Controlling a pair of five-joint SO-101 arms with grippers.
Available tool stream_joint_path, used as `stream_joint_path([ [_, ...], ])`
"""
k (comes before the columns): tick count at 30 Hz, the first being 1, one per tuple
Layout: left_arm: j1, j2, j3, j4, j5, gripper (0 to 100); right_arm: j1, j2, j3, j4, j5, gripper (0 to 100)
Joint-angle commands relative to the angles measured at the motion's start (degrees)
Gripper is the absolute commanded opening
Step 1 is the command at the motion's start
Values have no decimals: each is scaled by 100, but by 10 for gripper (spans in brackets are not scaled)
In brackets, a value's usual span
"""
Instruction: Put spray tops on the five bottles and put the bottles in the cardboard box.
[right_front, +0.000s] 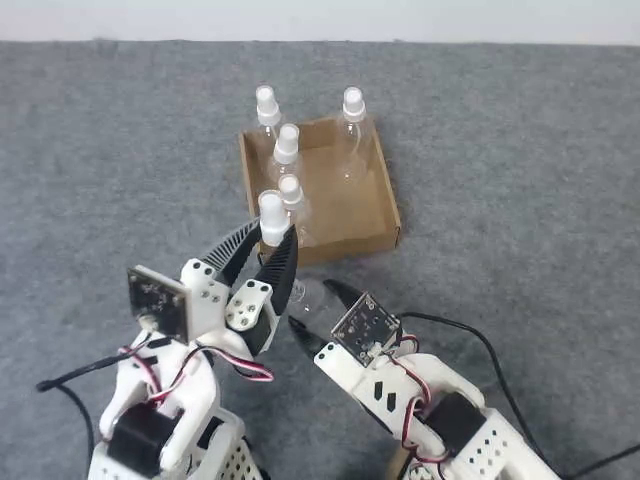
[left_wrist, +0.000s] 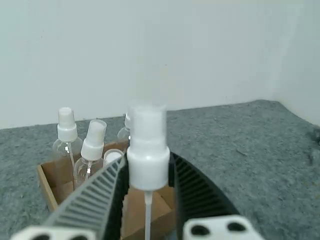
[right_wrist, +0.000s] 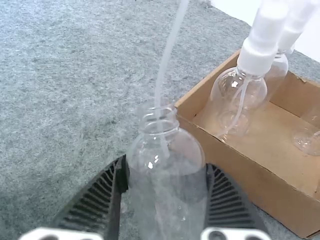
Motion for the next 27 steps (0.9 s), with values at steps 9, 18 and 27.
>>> stream_joint_path([
  [9,0,-26,602,-651,-396,12,-40,-145,105,-154,35,91],
  [18,18,-26,699,-633,-396,12,-31,-145,105,-154,35,91],
  [27,26,-26,708,-633,-396,12,57,-145,-35,-154,-703,91],
])
